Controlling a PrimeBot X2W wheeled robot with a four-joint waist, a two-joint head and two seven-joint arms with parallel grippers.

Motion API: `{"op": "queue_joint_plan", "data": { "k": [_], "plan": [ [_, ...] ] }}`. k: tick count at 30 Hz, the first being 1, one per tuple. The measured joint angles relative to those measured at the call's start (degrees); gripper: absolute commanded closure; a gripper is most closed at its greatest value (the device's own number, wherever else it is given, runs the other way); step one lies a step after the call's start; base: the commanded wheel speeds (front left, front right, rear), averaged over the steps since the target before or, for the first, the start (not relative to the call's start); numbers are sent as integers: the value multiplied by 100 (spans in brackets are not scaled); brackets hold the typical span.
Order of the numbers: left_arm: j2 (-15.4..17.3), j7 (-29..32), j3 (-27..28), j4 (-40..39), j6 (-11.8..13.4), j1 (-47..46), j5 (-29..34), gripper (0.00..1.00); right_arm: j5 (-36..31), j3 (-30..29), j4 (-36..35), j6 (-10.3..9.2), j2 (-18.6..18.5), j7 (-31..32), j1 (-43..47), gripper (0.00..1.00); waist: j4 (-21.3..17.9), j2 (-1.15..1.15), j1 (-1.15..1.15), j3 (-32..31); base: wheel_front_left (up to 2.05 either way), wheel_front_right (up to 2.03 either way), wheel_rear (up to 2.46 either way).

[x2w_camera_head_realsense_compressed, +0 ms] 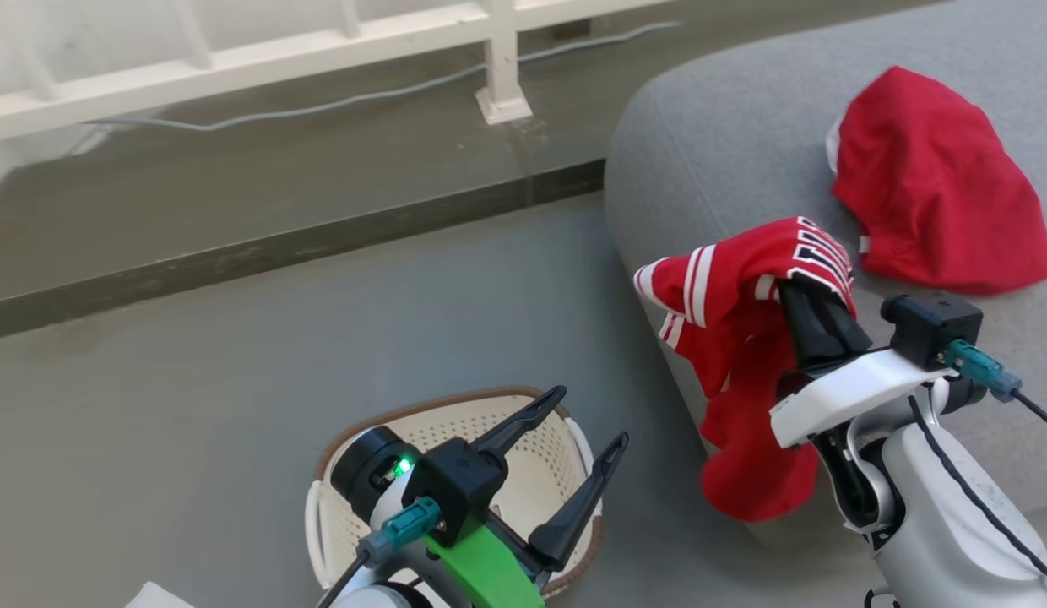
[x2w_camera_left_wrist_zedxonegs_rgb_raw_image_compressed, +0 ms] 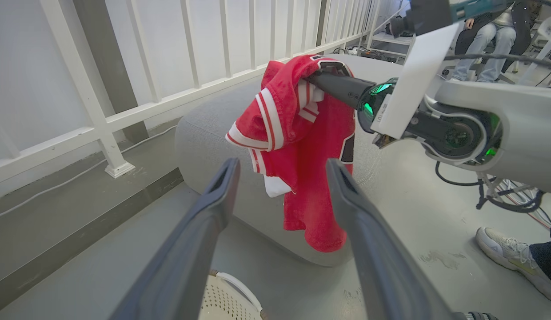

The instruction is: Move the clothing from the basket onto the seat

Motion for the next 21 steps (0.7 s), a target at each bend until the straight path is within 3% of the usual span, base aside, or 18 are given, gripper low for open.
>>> {"op": "queue_joint_plan", "data": {
  "k": [21],
  "plan": [
    [74,313,-102,-155,-49,-335,208,0,155,-745,-127,-120,-124,-120,-485,100,-868,0,0,887,0,0,0]
  ]
}}
